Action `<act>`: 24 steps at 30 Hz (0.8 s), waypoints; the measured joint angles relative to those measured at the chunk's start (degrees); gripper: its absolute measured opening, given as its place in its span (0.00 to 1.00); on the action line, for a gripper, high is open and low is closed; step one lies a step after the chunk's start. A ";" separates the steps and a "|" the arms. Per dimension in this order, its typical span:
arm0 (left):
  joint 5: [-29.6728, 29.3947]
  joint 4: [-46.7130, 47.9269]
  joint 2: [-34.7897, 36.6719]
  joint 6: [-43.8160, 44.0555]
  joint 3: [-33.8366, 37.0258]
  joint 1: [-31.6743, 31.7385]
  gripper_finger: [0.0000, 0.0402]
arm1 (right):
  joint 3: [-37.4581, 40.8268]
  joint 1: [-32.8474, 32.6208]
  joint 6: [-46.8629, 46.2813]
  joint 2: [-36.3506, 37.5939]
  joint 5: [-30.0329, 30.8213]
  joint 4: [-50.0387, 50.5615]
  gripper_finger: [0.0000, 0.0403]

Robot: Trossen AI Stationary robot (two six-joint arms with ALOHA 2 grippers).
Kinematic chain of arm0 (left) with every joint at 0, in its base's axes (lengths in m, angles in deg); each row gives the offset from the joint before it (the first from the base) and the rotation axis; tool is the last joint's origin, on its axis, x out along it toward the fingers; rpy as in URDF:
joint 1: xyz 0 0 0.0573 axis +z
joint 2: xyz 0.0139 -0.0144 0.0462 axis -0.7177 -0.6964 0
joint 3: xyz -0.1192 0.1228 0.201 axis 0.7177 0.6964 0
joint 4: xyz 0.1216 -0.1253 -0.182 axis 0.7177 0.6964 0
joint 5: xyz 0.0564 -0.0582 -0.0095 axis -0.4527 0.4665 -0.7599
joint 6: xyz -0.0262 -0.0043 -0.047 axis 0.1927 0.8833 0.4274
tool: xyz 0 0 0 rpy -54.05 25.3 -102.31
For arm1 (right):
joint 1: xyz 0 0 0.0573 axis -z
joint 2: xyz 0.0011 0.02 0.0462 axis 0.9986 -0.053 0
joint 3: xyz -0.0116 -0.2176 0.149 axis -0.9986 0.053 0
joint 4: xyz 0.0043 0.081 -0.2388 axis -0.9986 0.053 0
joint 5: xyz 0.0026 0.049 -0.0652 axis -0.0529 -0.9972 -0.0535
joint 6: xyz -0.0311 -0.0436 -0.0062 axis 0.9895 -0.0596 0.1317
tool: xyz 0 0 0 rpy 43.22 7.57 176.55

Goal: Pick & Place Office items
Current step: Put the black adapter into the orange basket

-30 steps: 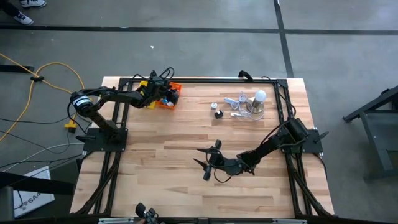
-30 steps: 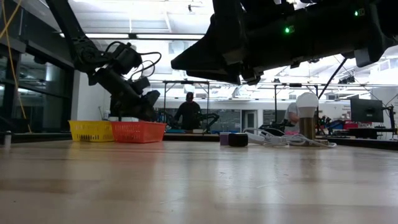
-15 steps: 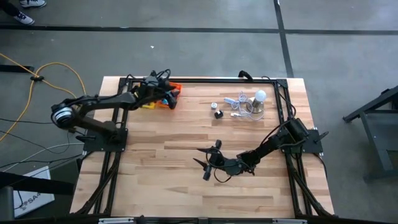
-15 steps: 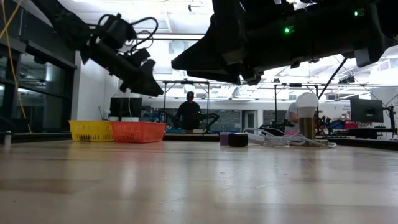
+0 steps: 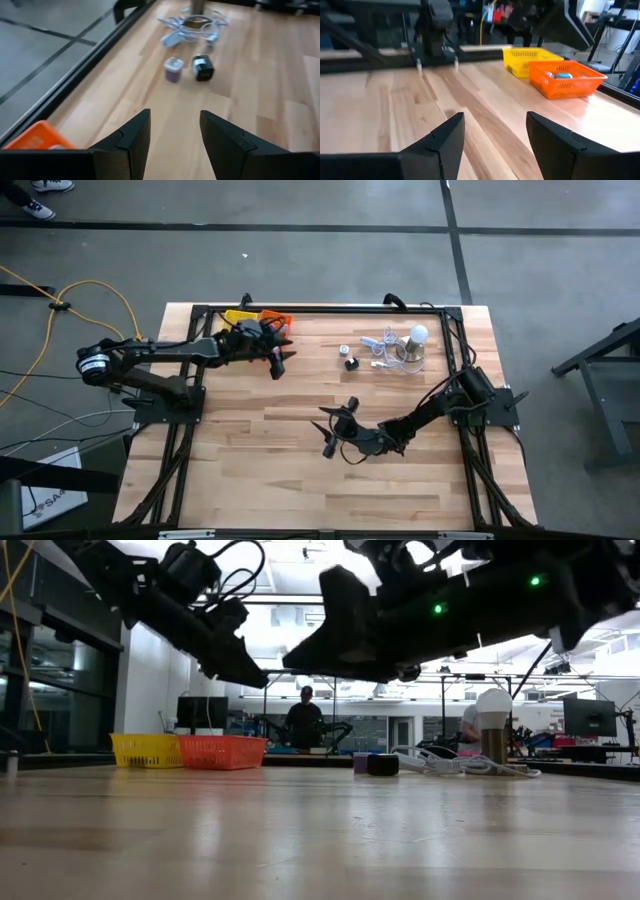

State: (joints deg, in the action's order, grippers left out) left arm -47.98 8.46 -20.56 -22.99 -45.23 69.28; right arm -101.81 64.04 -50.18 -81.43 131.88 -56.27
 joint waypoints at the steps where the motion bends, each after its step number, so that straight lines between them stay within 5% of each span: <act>1: -0.01 -0.02 0.00 0.00 0.00 -0.67 0.41 | 0.02 0.46 -0.61 0.81 -0.38 2.13 0.49; 13: -0.11 1.76 4.86 -1.51 0.00 -6.65 0.41 | 0.00 3.93 -26.81 20.40 1.69 59.84 0.49; 18: -0.10 4.48 7.29 -1.44 0.00 -8.49 0.41 | 0.04 5.27 -27.10 25.72 -1.33 73.96 0.49; 24: -0.11 4.68 7.41 -1.31 0.00 -10.14 0.41 | 0.01 12.08 -15.67 30.60 -15.33 79.23 0.49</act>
State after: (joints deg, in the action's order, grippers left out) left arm -48.09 13.14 -13.15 -24.29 -45.23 59.13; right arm -101.80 76.12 -65.85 -50.82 116.54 22.96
